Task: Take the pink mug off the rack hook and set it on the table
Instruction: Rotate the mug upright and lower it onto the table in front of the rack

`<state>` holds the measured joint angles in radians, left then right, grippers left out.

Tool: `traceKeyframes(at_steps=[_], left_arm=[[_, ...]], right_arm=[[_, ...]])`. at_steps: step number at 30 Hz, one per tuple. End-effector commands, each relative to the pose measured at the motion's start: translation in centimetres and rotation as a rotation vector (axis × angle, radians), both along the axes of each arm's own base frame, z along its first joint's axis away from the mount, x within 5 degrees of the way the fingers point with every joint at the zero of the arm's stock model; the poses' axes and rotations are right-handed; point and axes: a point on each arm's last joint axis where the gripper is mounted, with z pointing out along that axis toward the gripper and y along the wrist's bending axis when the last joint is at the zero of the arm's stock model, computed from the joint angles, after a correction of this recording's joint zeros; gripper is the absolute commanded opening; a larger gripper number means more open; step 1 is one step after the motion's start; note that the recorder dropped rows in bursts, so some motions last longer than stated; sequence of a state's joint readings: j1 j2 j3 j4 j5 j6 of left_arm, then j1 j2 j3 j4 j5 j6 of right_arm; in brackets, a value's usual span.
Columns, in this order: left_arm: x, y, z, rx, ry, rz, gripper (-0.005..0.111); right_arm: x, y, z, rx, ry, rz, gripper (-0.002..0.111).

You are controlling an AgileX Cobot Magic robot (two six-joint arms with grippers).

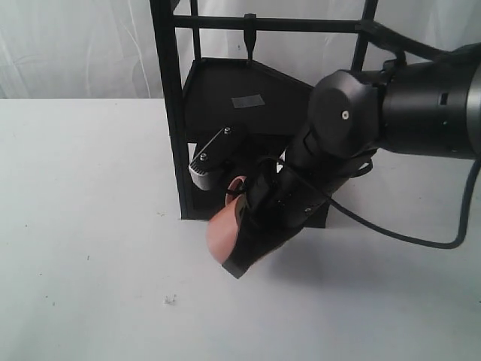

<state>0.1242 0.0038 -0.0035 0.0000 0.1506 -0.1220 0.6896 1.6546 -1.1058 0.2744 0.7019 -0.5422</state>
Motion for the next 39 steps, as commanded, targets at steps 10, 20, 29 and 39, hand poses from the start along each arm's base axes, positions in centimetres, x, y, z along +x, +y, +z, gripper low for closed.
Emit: traceKeyframes(at_steps=[10,20,29,39], left_arm=[[-0.01,-0.05,-0.09,-0.005,-0.001,-0.007,0.000],[-0.01,-0.05,-0.09,-0.005,-0.001,-0.007,0.000],[-0.01,-0.05,-0.09,-0.005,-0.001,-0.007,0.000],[-0.01,-0.05,-0.09,-0.005,-0.001,-0.007,0.000]], right_arm=[[0.03,0.18,-0.82,-0.015,0.027,0.001,0.000],[-0.02,0.14,-0.85,-0.021,0.031,0.006,0.000],[-0.01,0.14,-0.84,-0.021,0.029,0.007,0.019],[0.17,0.25,-0.76,0.000,0.023,-0.029,0.053]])
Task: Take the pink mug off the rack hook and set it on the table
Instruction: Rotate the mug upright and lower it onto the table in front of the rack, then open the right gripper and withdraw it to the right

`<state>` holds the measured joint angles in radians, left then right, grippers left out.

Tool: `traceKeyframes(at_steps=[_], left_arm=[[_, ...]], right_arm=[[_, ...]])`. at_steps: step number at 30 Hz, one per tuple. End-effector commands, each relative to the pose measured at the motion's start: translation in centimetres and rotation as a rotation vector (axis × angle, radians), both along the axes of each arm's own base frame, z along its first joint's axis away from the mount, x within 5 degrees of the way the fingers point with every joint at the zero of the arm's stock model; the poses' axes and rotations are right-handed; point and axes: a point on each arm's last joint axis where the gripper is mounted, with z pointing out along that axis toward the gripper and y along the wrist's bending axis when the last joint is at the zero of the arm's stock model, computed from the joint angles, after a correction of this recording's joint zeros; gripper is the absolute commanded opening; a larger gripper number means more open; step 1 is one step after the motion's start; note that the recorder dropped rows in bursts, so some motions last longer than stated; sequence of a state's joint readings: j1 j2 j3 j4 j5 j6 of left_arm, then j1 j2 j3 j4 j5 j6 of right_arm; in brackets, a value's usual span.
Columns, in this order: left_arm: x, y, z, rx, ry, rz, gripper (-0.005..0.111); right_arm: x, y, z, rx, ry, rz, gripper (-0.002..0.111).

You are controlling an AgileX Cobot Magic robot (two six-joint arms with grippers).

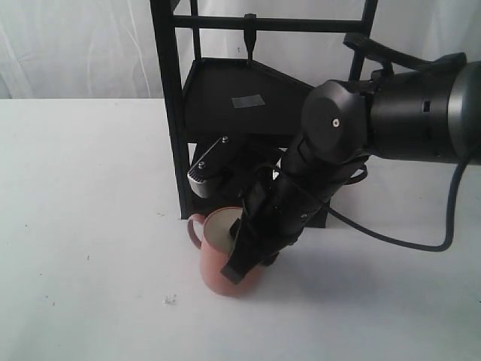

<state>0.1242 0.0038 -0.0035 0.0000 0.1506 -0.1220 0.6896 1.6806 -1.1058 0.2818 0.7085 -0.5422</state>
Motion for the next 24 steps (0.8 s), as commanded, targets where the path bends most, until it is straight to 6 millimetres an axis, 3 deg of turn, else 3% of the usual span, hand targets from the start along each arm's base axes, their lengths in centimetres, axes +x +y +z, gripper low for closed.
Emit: traceKeyframes(at_steps=[1,4,11,19,24], left_arm=[[0.0,0.0,-0.1,-0.005,-0.001,-0.007,0.000],[0.0,0.0,-0.1,-0.005,-0.001,-0.007,0.000],[0.0,0.0,-0.1,-0.005,-0.001,-0.007,0.000],[0.0,0.0,-0.1,-0.005,-0.001,-0.007,0.000],[0.0,0.0,-0.1,-0.005,-0.001,-0.007,0.000]], right_arm=[[0.1,0.1,0.1,0.016,-0.009,-0.028,0.056],[0.1,0.1,0.1,0.016,-0.009,-0.028,0.061],[0.0,0.0,0.6,0.026,-0.020,-0.028,0.061],[-0.8,-0.6,5.3,0.129,-0.130,-0.034,0.060],[-1.4,-0.8,6.5,0.175,-0.139,-0.046,0.048]])
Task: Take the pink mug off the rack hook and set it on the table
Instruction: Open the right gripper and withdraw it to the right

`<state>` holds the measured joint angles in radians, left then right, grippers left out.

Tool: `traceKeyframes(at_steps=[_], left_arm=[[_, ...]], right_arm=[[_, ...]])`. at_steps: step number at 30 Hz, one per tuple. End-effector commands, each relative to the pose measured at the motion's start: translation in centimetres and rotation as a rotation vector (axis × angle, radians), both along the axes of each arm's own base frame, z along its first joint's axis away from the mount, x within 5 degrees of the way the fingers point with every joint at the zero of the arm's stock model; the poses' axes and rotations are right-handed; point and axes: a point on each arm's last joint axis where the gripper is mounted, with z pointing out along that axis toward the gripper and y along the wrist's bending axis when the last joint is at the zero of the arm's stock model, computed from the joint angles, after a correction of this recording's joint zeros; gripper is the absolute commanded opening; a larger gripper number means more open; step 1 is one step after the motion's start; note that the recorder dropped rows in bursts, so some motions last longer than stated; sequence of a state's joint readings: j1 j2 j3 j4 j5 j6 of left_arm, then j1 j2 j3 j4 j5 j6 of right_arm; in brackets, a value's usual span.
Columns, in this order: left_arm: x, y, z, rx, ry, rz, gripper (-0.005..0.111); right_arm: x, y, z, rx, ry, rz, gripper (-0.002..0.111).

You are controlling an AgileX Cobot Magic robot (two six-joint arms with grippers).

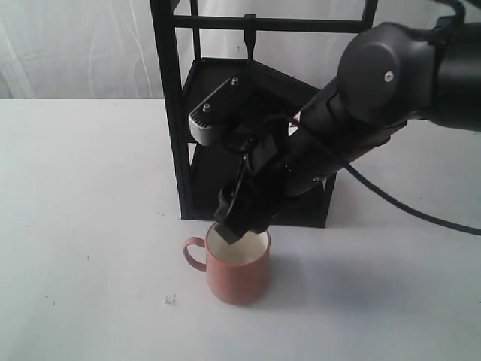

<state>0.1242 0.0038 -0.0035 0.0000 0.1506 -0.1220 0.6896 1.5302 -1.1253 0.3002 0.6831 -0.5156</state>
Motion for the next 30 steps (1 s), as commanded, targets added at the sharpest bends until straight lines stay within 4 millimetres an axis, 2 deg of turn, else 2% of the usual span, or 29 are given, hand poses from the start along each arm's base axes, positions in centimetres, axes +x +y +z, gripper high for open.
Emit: traceKeyframes(at_steps=[1,4,5,7,11,13,16,22,25,28,30], left_arm=[[0.0,0.0,-0.1,-0.005,-0.001,-0.007,0.000],[0.0,0.0,-0.1,-0.005,-0.001,-0.007,0.000],[0.0,0.0,-0.1,-0.005,-0.001,-0.007,0.000],[0.0,0.0,-0.1,-0.005,-0.001,-0.007,0.000],[0.0,0.0,-0.1,-0.005,-0.001,-0.007,0.000],[0.0,0.0,-0.1,-0.005,-0.001,-0.007,0.000],[0.0,0.0,-0.1,-0.005,-0.001,-0.007,0.000],[0.0,0.0,-0.1,-0.005,-0.001,-0.007,0.000],[0.0,0.0,-0.1,-0.005,-0.001,-0.007,0.000],[0.0,0.0,-0.1,-0.005,-0.001,-0.007,0.000],[0.0,0.0,-0.1,-0.005,-0.001,-0.007,0.000]], right_arm=[[-0.3,0.0,0.9,0.035,-0.005,-0.011,0.043],[-0.4,-0.2,0.7,0.015,0.004,-0.013,0.023],[-0.3,-0.4,0.7,-0.008,-0.017,-0.003,0.013],[-0.2,-1.1,1.3,-0.059,-0.086,0.017,-0.001],[0.2,-3.2,3.2,-0.038,-0.143,-0.138,0.000],[0.1,-4.0,3.1,-0.026,-0.116,-0.201,0.000],[-0.4,-5.0,1.6,-0.038,-0.056,-0.258,0.000],[-3.2,-6.9,-3.6,-0.188,0.104,-0.247,0.000],[-4.2,-8.0,-5.0,-0.241,0.163,-0.273,0.000],[-3.5,-9.8,-5.2,-0.311,0.147,-0.335,0.000],[-2.1,-12.0,-5.2,-0.335,0.116,-0.445,0.000]])
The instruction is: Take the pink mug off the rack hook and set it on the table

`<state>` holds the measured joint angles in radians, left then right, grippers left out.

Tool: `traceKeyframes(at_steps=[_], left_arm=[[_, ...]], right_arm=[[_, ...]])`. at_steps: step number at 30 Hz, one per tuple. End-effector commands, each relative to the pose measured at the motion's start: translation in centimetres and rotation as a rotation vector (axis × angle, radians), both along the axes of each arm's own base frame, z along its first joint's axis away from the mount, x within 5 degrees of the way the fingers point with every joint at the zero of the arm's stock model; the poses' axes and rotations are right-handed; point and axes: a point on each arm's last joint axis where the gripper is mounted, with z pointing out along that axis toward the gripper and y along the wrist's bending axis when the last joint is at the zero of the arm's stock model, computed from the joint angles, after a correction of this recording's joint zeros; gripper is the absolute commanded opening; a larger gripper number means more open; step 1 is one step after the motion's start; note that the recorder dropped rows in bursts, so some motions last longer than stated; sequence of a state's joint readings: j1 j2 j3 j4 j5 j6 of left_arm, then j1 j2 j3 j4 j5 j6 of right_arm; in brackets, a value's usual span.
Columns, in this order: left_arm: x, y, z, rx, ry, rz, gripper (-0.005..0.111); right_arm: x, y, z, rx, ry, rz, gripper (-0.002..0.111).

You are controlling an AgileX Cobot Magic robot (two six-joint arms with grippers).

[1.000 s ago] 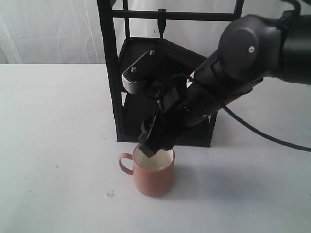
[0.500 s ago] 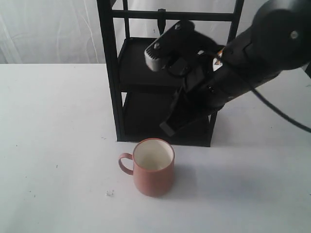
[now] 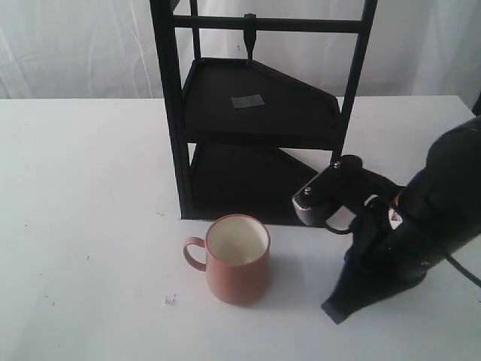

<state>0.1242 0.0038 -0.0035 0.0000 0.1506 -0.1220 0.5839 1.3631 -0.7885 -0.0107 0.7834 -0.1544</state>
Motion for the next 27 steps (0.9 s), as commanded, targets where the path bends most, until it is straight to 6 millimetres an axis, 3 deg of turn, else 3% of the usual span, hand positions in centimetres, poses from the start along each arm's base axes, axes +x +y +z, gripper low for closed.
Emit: traceKeyframes(at_steps=[1,5,8,10,13,18,20,23,24,27], left_arm=[[0.0,0.0,-0.1,-0.005,-0.001,-0.007,0.000],[0.0,0.0,-0.1,-0.005,-0.001,-0.007,0.000],[0.0,0.0,-0.1,-0.005,-0.001,-0.007,0.000],[0.0,0.0,-0.1,-0.005,-0.001,-0.007,0.000],[0.0,0.0,-0.1,-0.005,-0.001,-0.007,0.000],[0.0,0.0,-0.1,-0.005,-0.001,-0.007,0.000],[0.0,0.0,-0.1,-0.005,-0.001,-0.007,0.000],[0.0,0.0,-0.1,-0.005,-0.001,-0.007,0.000],[0.0,0.0,-0.1,-0.005,-0.001,-0.007,0.000],[0.0,0.0,-0.1,-0.005,-0.003,-0.007,0.000]], right_arm=[[2.4,-4.4,0.1,-0.083,-0.072,-0.194,0.000],[5.0,-11.0,-1.5,-0.068,0.043,-0.559,0.000],[4.7,-15.5,-4.0,-0.067,0.283,-0.814,0.000],[4.3,-17.1,-4.6,-0.059,0.334,-0.892,0.000],[4.2,-17.4,-3.9,0.013,0.224,-0.932,0.000],[1.9,-15.7,0.4,0.224,-0.289,-0.889,0.000],[0.0,-15.1,3.0,0.342,-0.496,-0.903,0.000],[-3.3,-14.5,6.3,0.463,-0.656,-0.902,0.000],[-5.5,-14.2,8.4,0.510,-0.787,-0.870,0.000],[-9.8,-13.7,11.4,0.595,-1.028,-0.808,0.000]])
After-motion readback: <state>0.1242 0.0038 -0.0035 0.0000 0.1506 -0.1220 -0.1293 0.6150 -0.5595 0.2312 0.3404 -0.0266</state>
